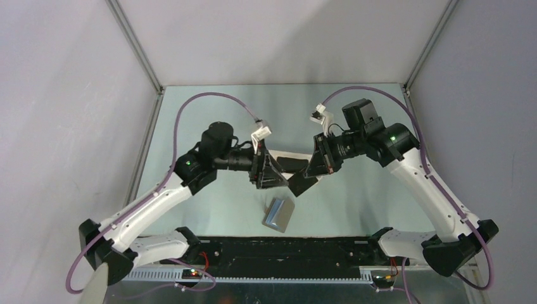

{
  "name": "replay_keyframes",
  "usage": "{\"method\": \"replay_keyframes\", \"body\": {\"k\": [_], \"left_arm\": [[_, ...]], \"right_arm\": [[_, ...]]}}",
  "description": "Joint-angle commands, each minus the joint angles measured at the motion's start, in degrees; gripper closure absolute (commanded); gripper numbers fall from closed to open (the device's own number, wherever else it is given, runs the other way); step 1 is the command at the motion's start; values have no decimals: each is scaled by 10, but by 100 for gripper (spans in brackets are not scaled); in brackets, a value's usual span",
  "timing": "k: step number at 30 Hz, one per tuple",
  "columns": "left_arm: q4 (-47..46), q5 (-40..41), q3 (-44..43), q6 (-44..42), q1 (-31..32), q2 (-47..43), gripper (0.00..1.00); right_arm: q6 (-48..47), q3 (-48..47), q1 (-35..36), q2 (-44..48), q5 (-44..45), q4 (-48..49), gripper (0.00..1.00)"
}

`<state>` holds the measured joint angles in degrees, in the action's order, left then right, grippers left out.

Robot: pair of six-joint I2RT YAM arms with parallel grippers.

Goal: Put the credit cards into the card holder
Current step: Pick up the credit card from the storage box, then turn over the card slot in the card holder.

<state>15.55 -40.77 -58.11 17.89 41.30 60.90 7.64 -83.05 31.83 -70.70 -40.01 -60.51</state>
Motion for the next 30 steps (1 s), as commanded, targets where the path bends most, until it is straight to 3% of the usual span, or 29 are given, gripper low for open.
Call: {"method": "replay_keyframes", "body": {"k": [1,5,11,20,23,26,28,30], "left_arm": [[-10,-109,-29,-10,31,43,32],[-10,-129,-43,-6,60,72,35],[-12,-126,-54,0,69,84,49],[-16,-128,-65,8,69,98,50],[-17,-140,-68,10,69,103,69],[-16,-148,-70,16,69,107,97],[-16,-148,-68,19,69,106,100],[-16,-140,-65,22,69,101,100]], "right_arm": [[-9,12,-2,10,-156,35,100],[-7,12,-1,8,-168,39,100],[-24,11,7,-8,-187,27,100],[-63,4,31,-23,-190,-11,100],[-67,4,30,-23,-179,-15,100],[-64,4,29,-23,-176,-11,100],[-55,1,26,-24,-165,-6,100],[-36,-3,20,-19,-145,7,91]]}}
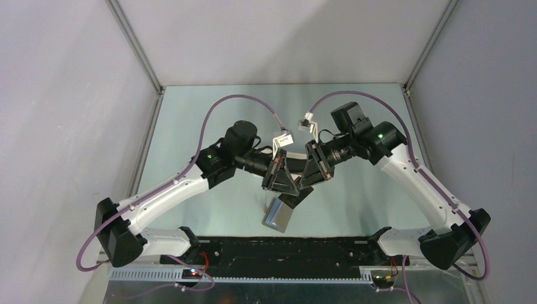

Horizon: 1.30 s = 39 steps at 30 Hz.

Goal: Put the credit cards into the card holder
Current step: Turn over the card slot in the card holder.

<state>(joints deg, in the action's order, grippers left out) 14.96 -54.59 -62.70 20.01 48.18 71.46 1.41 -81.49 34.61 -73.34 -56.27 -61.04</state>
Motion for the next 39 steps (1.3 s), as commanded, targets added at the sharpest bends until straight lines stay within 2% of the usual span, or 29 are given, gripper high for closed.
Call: {"method": "replay_keyframes", "body": {"k": [1,2,3,4,5,6,9,11,12,14,17,20,28,31,36,39], "left_arm": [[-10,14,-17,4,0,-8,100],[-11,27,-13,7,0,-15,100],[-11,55,-11,13,0,-20,100],[-12,78,-5,18,0,-32,100],[-13,131,-1,33,1,-39,100],[-20,158,9,42,0,-56,100],[-46,301,41,105,0,-114,100],[-105,367,85,160,0,-160,100],[-166,402,124,183,0,-177,100],[-249,434,181,255,-1,-222,100],[-326,443,230,297,-1,-263,100],[-349,410,233,319,0,-270,100],[-379,358,224,339,0,-270,100],[-383,362,230,341,-1,-272,100],[-389,360,231,345,-1,-271,100],[-390,355,230,345,-1,-270,100]], "right_arm": [[38,-18,-11,14,43,29,73],[64,-16,-19,20,56,41,62],[77,-14,-29,35,85,65,38],[105,-7,-35,44,100,78,28],[119,-1,-44,64,125,106,11],[142,12,-47,74,142,133,4],[190,49,-61,114,151,179,1],[213,73,-67,128,141,210,1],[221,83,-68,131,122,233,1],[243,111,-71,140,85,272,3],[293,154,-66,141,36,341,10],[327,173,-43,134,4,414,17],[377,176,5,99,-18,514,36],[397,176,8,93,-24,545,49],[419,176,14,84,-26,567,53],[431,176,17,81,-27,585,61]]}}
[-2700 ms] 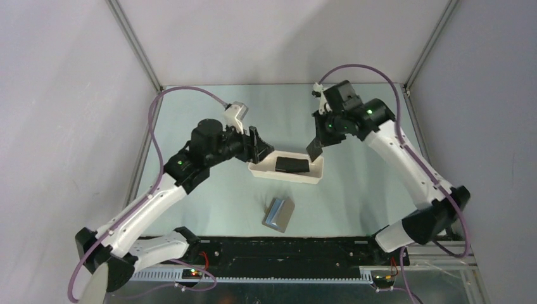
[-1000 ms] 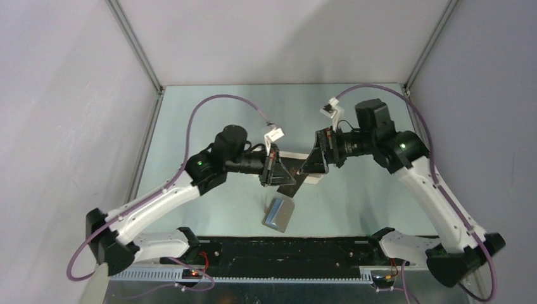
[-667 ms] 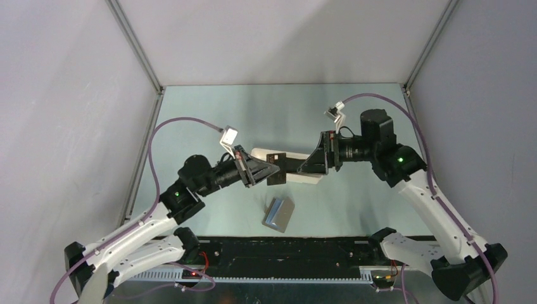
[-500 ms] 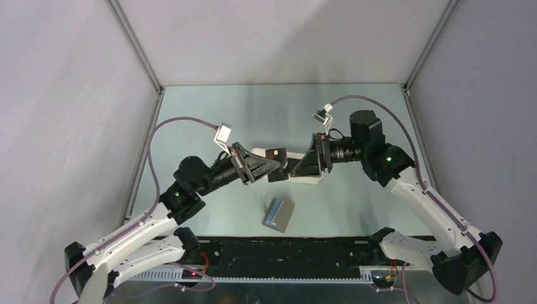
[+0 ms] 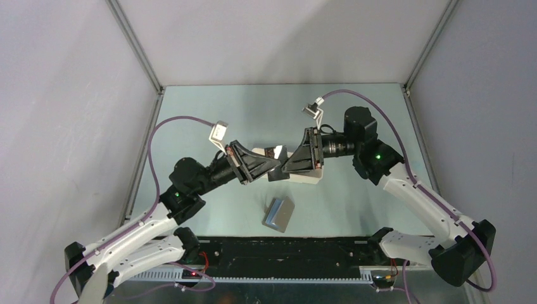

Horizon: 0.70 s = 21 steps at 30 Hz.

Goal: Put the credit cards into the card holder
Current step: Turn over the card slot in the card holder.

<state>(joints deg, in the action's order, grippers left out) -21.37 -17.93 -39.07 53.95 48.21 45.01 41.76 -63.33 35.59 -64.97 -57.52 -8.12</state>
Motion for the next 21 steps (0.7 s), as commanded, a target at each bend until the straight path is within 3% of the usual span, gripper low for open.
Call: {"method": "replay_keyframes", "body": {"k": [1,8,10,11,13,15,16,18,21], "left_arm": [[-27,-12,-7,5,-2,-5,100],[-27,-16,-6,6,-2,-3,100],[-27,-16,-4,7,-3,-3,100],[-28,-17,-4,7,-3,-2,100],[-27,-17,-4,5,-5,-3,98],[-28,-12,-1,7,-7,-4,64],[-28,-9,1,9,-10,-8,42],[-27,13,20,13,-16,-18,24],[-23,42,51,22,-27,-44,18]], "right_arm": [[31,-6,7,-4,-15,64,62],[55,-6,5,-11,-19,99,77],[61,-7,5,-15,-25,108,86],[62,-7,5,-17,-25,109,97],[58,-7,5,-17,-25,101,100],[47,-7,4,-15,-19,88,100],[35,-7,4,-14,-16,75,100],[10,-7,1,-9,-1,36,100],[-41,-6,-10,1,42,-51,100]]}}
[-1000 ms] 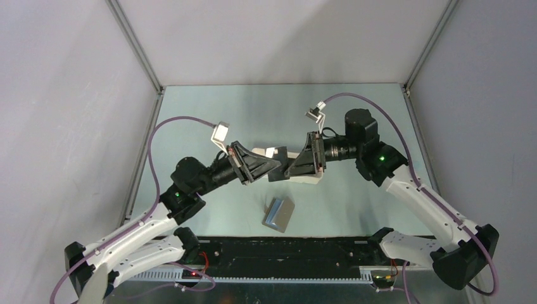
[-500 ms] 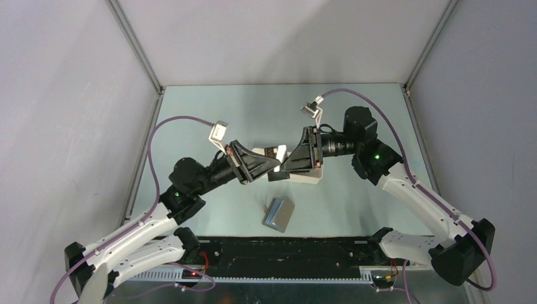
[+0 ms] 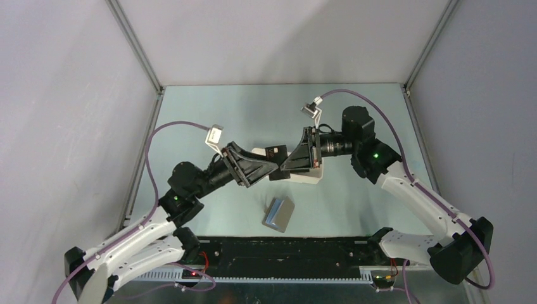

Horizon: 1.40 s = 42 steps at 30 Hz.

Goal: Put the credit cards into the card holder
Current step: Turn over the card slot in the card holder.

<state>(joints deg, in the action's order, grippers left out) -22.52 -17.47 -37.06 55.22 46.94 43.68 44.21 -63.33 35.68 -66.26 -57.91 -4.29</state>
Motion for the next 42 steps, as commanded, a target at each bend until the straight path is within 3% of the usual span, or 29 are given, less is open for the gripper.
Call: {"method": "replay_keyframes", "body": {"k": [1,6,10,16,23,31,42], "left_arm": [[8,58,47,13,-19,-35,18],[211,148,69,18,-22,-59,18],[287,153,86,33,-22,-40,22],[291,114,107,56,1,37,44],[293,138,89,51,27,134,68],[292,119,28,36,76,243,78],[267,59,-73,24,143,390,79]], "right_arm": [[-76,-6,-17,18,69,-128,100],[-135,-6,-34,28,163,-246,100],[-157,-5,-49,33,228,-311,100],[-168,16,-79,46,248,-337,100],[-176,27,-82,39,243,-349,100],[-182,29,-78,28,251,-362,100],[-187,54,-54,7,288,-390,100]]}}
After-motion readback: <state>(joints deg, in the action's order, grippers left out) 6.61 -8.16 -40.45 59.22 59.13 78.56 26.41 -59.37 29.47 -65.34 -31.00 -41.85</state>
